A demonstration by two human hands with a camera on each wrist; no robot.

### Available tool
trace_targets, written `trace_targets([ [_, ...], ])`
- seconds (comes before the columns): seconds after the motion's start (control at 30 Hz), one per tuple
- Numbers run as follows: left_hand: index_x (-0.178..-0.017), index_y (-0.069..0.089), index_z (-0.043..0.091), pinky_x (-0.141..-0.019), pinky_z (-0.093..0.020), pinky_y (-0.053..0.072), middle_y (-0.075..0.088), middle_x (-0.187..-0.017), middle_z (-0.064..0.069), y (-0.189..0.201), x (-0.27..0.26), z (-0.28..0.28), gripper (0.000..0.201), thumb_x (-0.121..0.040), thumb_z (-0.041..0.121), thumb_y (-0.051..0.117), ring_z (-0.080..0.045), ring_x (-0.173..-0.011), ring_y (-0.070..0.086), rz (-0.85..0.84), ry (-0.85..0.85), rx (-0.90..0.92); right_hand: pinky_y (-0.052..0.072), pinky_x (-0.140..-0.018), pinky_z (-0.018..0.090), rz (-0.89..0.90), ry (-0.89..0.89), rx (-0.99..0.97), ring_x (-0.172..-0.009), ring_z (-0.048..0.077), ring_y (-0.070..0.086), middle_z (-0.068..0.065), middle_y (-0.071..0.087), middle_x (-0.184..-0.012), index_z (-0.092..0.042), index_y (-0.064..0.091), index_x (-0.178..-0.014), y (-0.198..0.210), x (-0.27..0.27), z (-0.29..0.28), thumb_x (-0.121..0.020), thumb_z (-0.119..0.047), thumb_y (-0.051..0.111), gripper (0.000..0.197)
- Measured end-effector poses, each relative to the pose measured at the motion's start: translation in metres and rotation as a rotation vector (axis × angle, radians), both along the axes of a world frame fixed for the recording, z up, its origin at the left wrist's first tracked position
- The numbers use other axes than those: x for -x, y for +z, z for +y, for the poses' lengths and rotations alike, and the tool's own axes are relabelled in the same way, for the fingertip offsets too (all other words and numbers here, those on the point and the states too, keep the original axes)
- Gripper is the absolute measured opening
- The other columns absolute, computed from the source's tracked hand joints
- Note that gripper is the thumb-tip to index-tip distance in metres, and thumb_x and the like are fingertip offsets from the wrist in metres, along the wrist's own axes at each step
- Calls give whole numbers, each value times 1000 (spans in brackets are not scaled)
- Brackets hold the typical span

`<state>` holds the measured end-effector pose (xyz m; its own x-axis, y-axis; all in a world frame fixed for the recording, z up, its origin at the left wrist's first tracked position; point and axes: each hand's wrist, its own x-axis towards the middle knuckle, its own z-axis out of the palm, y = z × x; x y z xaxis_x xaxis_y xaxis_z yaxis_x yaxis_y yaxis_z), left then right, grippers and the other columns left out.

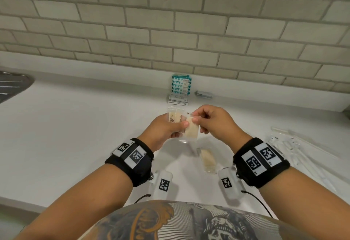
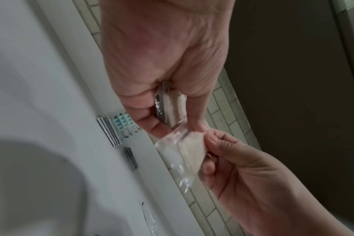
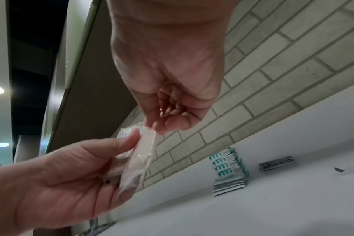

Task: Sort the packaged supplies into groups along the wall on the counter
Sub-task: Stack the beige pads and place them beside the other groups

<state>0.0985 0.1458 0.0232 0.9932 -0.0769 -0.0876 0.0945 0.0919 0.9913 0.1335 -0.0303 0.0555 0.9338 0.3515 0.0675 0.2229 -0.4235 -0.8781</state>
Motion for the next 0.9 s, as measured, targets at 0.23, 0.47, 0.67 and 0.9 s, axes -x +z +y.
trace_targets([
  [0.23, -93, 68, 14, -71, -26, 51, 67, -85, -2, 4, 0, 1, 5, -88, 17, 67, -14, -79, 63, -63, 3, -268, 45, -58, 22, 17, 65, 91, -61, 12, 55, -3, 65, -77, -20, 69, -93, 1, 1, -4, -83, -17, 73, 10],
  [0.47, -104, 63, 12, -70, -25, 51, 65, -90, -2, -1, 0, 3, 16, -90, 22, 66, -13, -81, 64, -13, 45, -102, 57, -66, 37, 152, -71, -292, -68, 28, 68, 18, 66, -90, -12, 53, -91, 2, -2, -5, -91, 1, 60, 15],
  [0.67, -98, 64, 13, -67, -26, 52, 65, -87, -2, 2, -1, 3, 9, -94, 18, 58, -12, -78, 65, -21, 85, -164, 52, -75, 35, 114, -10, -49, -80, 21, 66, 4, 67, -93, -21, 60, -90, -9, -1, -13, -81, -7, 73, 21],
  [0.9, -102, 57, 15, -71, -31, 54, 64, -88, 0, 13, -1, -10, 9, -95, 20, 54, -13, -81, 64, -168, -64, -599, 43, -63, 20, 81, -16, 64, -64, 8, 53, -4, 60, -73, -23, 68, -91, -5, 0, -12, -84, -18, 72, 10],
])
